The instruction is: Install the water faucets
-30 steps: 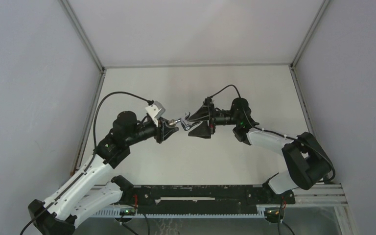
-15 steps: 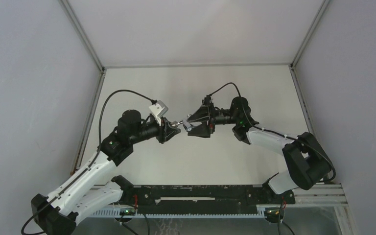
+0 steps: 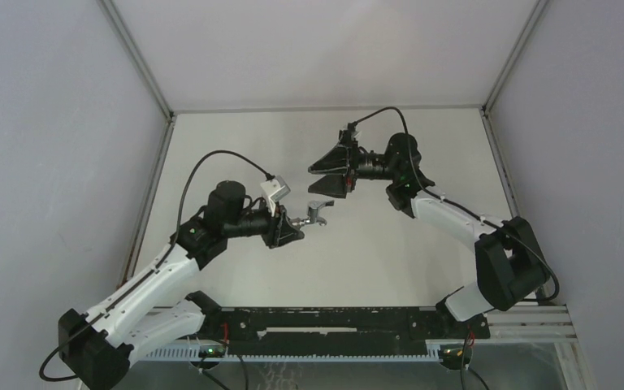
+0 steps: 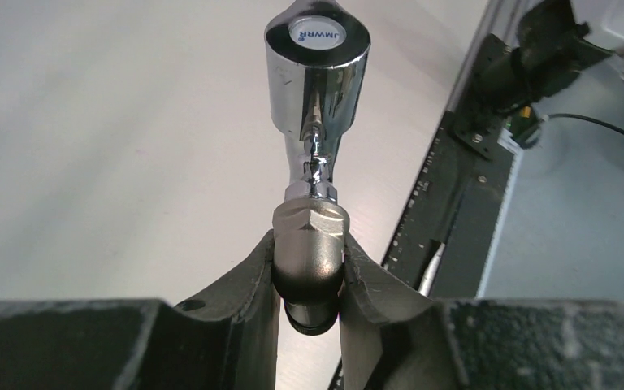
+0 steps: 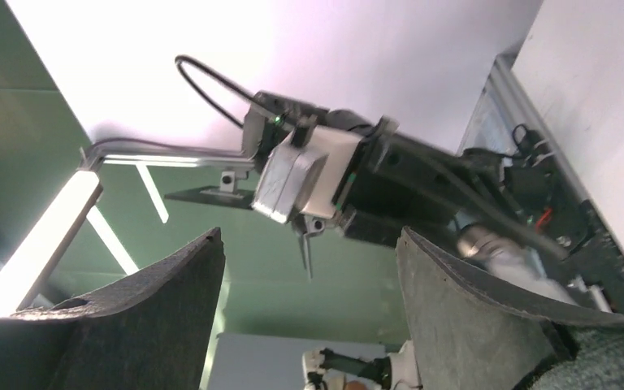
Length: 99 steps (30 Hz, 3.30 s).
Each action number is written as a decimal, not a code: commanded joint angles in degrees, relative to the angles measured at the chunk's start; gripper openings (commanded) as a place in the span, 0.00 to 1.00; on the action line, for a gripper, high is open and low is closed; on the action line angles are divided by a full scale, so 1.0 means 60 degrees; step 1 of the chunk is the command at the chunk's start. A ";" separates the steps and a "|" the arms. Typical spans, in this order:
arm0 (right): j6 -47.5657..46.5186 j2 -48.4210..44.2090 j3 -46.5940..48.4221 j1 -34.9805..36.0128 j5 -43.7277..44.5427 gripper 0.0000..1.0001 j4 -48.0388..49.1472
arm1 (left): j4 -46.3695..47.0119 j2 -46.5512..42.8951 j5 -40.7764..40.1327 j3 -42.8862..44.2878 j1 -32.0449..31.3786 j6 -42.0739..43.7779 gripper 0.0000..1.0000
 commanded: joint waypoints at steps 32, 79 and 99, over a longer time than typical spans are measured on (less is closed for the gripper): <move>-1.3317 -0.5816 -0.1440 0.2149 0.4761 0.55 -0.4305 | -0.0841 0.1703 0.4406 0.2885 0.0291 -0.2576 0.00; -1.5785 -0.5126 -0.2180 0.3511 0.5203 0.62 -0.4108 | -0.1686 0.1165 0.4203 0.3529 0.0301 -0.1904 0.00; -1.5426 -0.5202 -0.2337 0.3396 0.4543 0.11 -0.4685 | -0.1942 0.1370 0.4702 0.3712 0.0298 -0.1577 0.00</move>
